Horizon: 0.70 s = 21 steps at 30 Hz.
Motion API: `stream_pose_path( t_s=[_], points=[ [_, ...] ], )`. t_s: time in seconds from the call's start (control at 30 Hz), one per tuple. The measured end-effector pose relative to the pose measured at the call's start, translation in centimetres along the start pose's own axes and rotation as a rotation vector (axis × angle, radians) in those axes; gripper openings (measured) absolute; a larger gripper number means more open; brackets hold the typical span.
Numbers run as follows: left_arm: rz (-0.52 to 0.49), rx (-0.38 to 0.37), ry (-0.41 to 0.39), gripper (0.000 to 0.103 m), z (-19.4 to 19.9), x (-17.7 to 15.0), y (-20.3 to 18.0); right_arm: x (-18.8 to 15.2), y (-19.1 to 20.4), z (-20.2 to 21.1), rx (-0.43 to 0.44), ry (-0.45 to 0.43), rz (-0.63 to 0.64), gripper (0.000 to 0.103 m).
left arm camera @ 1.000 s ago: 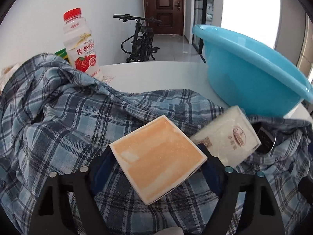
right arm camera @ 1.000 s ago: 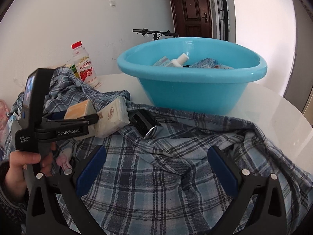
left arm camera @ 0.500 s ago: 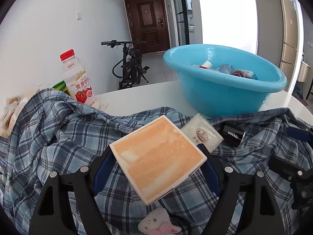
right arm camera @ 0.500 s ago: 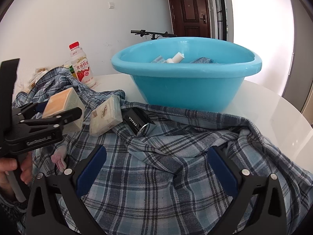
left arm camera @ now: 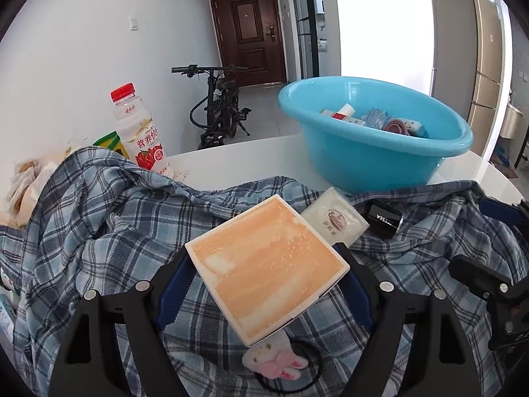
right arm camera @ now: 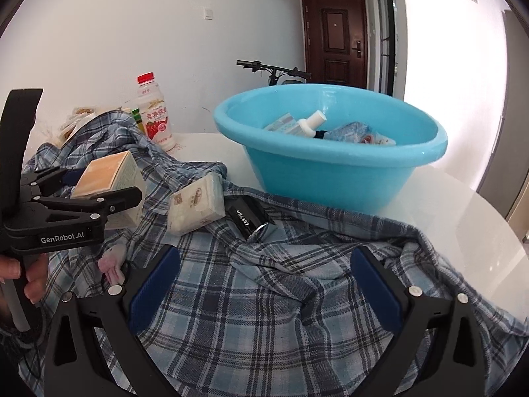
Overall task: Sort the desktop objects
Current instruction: 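Grasp the white tissue pack with the right gripper while the left gripper holds the box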
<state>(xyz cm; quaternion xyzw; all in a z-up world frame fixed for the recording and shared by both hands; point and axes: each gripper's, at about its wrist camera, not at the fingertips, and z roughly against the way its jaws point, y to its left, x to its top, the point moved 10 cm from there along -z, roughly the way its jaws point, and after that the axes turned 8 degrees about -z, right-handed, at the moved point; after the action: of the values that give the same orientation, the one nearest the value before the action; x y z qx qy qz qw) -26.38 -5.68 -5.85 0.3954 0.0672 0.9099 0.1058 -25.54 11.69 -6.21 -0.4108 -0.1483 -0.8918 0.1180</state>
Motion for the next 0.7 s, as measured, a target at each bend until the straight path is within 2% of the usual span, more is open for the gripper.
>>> stream_pose_path(
  t_s=[0.27, 0.37, 0.7],
  points=[
    [0.051, 0.024, -0.002, 0.083, 0.8, -0.9, 2.1, -0.4, 2.9, 0.8, 0.029, 0.027, 0.117, 0.103],
    [0.067, 0.012, -0.014, 0.083, 0.6, -0.9, 2.5, -0.8, 4.0, 0.3, 0.040, 0.056, 0.156, 0.103],
    [0.080, -0.008, 0.016, 0.083, -1.5, -2.3, 2.6, -0.5, 6.1, -4.1, 0.026, 0.129, 0.151, 0.103]
  ],
)
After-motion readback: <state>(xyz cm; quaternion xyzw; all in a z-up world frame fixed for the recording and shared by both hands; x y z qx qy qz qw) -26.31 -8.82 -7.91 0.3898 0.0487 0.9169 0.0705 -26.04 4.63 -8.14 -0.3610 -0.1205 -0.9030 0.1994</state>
